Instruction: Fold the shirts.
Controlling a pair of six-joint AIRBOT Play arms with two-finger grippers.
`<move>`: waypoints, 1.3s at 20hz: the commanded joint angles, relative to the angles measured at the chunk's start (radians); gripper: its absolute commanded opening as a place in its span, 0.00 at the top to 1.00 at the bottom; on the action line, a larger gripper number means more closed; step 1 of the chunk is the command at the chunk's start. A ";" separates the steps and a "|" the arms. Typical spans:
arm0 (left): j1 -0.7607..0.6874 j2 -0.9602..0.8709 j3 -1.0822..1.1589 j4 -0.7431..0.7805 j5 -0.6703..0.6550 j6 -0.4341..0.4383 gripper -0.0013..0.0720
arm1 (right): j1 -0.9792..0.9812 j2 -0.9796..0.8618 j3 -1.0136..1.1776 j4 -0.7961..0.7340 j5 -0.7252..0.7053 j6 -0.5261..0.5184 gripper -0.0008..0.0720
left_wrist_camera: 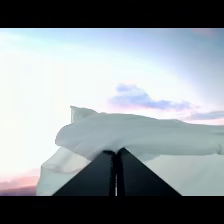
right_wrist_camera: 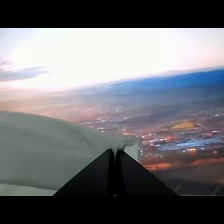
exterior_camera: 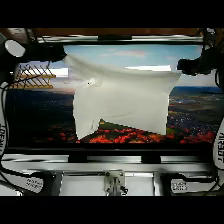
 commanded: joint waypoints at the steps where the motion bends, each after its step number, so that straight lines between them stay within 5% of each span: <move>1: -0.048 -0.104 -0.003 -0.039 -0.020 0.000 0.93 | 0.002 -0.056 0.000 -0.011 0.018 0.079 0.91; 3: -0.061 -0.122 -0.003 -0.039 -0.051 -0.010 0.83 | 0.002 -0.077 0.000 0.084 -0.007 0.094 0.78; 4: -0.057 -0.119 -0.002 -0.039 -0.081 -0.020 0.55 | 0.002 -0.079 0.001 0.119 -0.020 0.083 0.43; 5: -0.044 -0.110 0.000 -0.038 -0.127 -0.026 0.16 | 0.002 -0.070 0.001 0.134 -0.044 0.053 0.26; 6: -0.018 -0.101 0.015 -0.028 -0.214 -0.025 0.04 | -0.005 -0.050 0.002 0.111 -0.090 0.019 0.26; 8: 0.053 -0.091 0.068 0.074 -0.452 -0.026 0.10 | -0.031 0.000 0.002 -0.023 -0.221 -0.026 0.26; 9: 0.091 -0.090 0.082 0.140 -0.579 -0.035 0.30 | -0.057 0.018 0.002 -0.085 -0.300 -0.041 0.26; 10: 0.132 -0.089 0.080 0.201 -0.713 -0.070 0.38 | -0.100 0.032 -0.003 -0.095 -0.381 -0.056 0.26; 12: 0.199 -0.080 0.019 0.225 -0.894 -0.107 0.38 | -0.204 0.076 -0.087 0.012 -0.466 -0.063 0.26; 14: 0.224 -0.022 -0.132 0.213 -0.860 -0.096 0.33 | -0.304 0.155 -0.267 0.216 -0.458 -0.077 0.26; 15: 0.224 0.014 -0.222 0.189 -0.799 -0.088 0.17 | -0.339 0.192 -0.358 0.315 -0.439 -0.099 0.26; 17: 0.211 0.079 -0.414 0.066 -0.682 -0.063 0.05 | -0.371 0.247 -0.510 0.407 -0.392 -0.129 0.26; 19: 0.180 0.116 -0.578 -0.019 -0.590 -0.032 0.06 | -0.370 0.260 -0.591 0.407 -0.359 -0.130 0.26; 21: 0.141 0.119 -0.686 -0.028 -0.521 -0.019 0.24 | -0.369 0.259 -0.618 0.416 -0.335 -0.130 0.26; 26: 0.048 0.112 -0.811 -0.107 -0.351 0.002 0.19 | -0.369 0.259 -0.619 0.412 -0.320 -0.130 0.26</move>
